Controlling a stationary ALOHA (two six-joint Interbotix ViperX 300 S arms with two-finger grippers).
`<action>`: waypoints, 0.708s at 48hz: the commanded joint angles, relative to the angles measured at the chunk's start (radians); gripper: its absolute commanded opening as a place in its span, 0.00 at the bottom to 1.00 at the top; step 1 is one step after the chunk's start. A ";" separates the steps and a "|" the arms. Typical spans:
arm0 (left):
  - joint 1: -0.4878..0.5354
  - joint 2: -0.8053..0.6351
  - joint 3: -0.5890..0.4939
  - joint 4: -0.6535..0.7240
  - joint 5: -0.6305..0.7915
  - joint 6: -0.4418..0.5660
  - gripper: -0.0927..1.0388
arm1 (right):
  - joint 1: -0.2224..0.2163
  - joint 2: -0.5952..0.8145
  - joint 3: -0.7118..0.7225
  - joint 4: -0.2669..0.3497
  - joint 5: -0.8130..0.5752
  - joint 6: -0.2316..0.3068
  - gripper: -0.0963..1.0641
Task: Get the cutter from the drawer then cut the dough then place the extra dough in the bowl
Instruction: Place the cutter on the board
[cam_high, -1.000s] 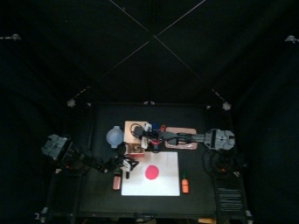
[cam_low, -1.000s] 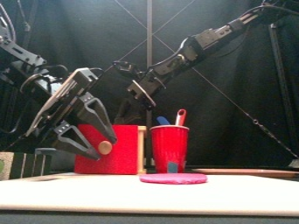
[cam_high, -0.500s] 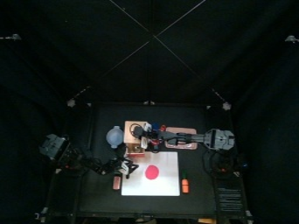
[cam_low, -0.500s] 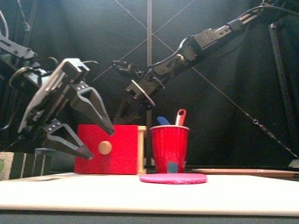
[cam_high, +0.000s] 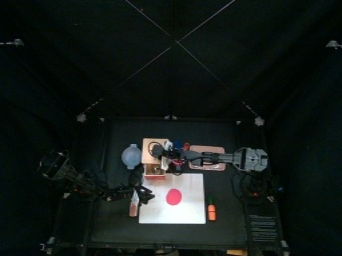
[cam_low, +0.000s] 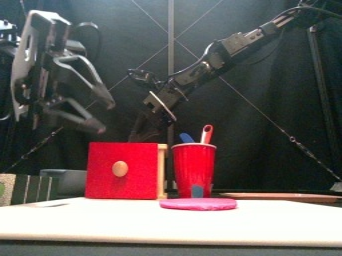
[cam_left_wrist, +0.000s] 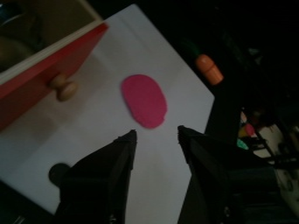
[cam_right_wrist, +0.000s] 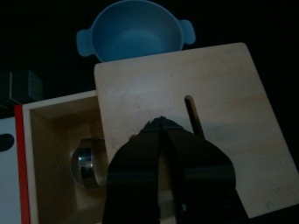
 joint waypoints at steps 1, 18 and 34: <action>0.005 -0.066 0.003 0.117 -0.021 0.060 0.67 | 0.012 -0.008 -0.006 0.003 0.008 0.000 0.12; 0.071 -0.216 0.078 0.353 -0.028 0.261 0.39 | 0.043 -0.038 -0.051 0.003 0.014 -0.006 0.14; 0.173 -0.385 0.173 0.443 -0.029 0.390 0.39 | 0.087 -0.064 -0.092 0.005 0.118 -0.006 0.33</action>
